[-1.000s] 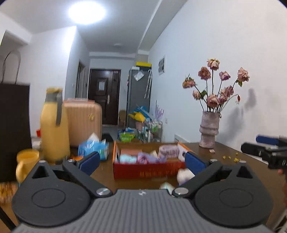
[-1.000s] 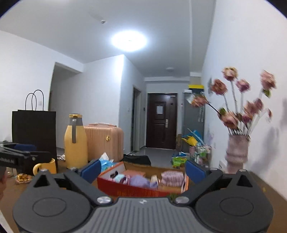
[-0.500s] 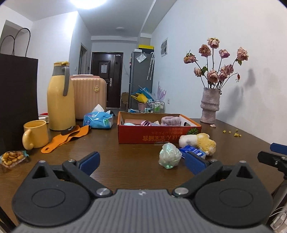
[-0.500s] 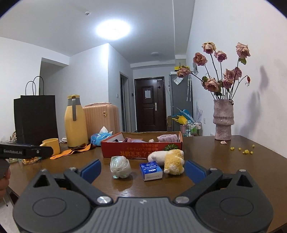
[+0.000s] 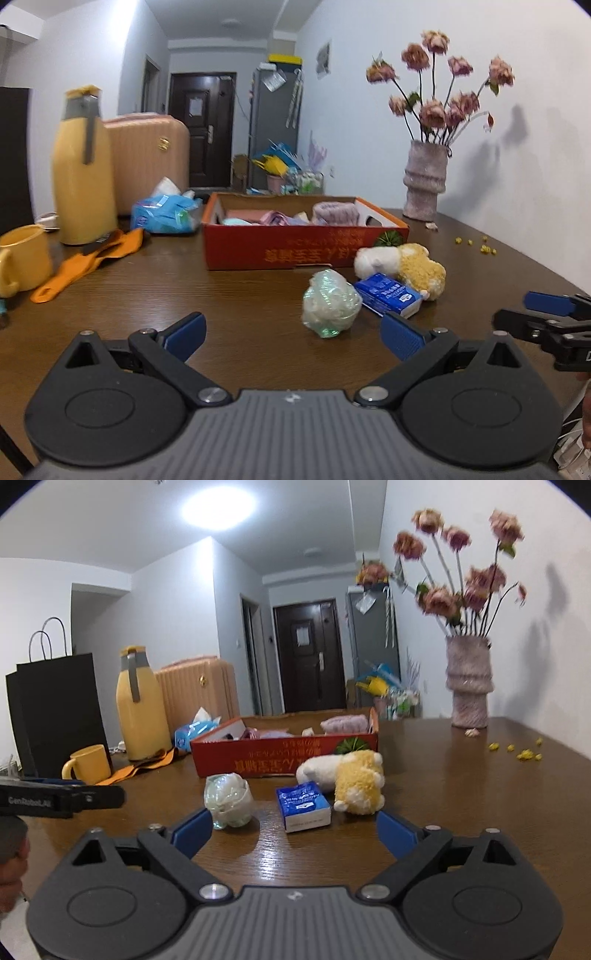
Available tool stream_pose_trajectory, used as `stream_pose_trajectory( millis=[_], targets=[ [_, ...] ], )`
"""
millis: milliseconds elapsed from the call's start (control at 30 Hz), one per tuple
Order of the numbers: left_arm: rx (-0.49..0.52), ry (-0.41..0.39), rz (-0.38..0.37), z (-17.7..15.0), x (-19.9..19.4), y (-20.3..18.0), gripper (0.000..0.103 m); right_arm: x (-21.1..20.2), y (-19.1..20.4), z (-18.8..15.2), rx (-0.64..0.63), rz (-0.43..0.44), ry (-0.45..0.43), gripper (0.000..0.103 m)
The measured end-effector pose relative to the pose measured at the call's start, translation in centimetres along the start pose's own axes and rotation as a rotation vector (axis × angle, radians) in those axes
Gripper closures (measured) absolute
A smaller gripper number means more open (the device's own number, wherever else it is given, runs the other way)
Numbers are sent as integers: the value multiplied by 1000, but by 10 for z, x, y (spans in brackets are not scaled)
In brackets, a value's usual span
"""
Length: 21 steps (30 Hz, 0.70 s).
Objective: Organize soft objects
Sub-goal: 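Close the left tool on the blue handkerchief packet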
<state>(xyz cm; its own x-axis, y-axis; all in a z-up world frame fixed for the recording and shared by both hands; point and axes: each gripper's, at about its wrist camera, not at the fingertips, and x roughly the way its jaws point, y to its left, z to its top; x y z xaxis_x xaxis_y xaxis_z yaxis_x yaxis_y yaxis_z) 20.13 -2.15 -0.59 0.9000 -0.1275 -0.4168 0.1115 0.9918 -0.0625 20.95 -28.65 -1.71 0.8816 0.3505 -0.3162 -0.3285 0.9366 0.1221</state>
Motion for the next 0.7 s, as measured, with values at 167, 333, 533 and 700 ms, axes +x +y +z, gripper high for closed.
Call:
stream_pose_trajectory(
  millis=[167, 333, 533, 700],
  targets=[
    [-17, 79, -28, 7, 55, -7, 1, 58, -6, 6, -14, -24, 140, 12],
    [-6, 119, -56, 13, 97, -9, 20, 109, -8, 12, -42, -12, 209, 20],
    [-34, 165, -49, 17, 129, -5, 50, 146, 0, 18, -86, -1, 253, 32],
    [-66, 199, -47, 12, 125, -1, 42, 143, 3, 16, -98, 72, 286, 52]
  ],
)
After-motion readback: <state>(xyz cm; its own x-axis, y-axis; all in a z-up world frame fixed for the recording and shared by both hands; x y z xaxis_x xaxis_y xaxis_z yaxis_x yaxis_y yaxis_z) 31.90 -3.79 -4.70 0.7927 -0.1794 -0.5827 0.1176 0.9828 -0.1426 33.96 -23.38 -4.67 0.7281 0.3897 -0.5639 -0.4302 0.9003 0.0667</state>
